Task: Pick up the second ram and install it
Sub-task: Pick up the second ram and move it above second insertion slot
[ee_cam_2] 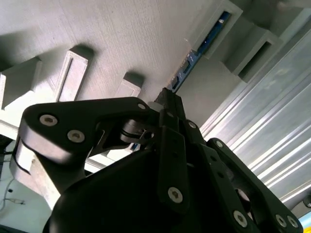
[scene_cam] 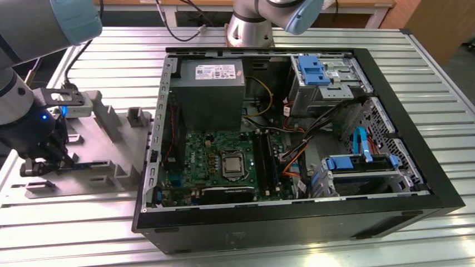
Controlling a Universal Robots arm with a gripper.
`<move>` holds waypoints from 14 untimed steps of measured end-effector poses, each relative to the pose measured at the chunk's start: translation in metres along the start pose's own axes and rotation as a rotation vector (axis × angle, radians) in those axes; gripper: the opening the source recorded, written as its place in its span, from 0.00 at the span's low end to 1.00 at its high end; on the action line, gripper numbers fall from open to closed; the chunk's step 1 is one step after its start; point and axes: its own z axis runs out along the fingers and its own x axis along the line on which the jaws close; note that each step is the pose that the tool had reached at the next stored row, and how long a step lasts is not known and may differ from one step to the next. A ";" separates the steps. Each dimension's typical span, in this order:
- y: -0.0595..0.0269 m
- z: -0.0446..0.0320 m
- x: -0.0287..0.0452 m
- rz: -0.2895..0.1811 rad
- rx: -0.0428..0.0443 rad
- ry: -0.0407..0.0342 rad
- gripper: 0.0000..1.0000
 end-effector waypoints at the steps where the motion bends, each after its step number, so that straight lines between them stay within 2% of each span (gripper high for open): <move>1: 0.0000 0.0001 0.0000 0.017 0.0005 -0.0007 0.11; 4: 0.0000 0.0002 0.0000 0.053 0.0015 -0.0023 0.11; 8: 0.0000 0.0003 0.0000 0.053 0.0017 -0.0025 0.11; 14: 0.0000 0.0003 0.0001 0.028 0.0009 -0.0013 0.11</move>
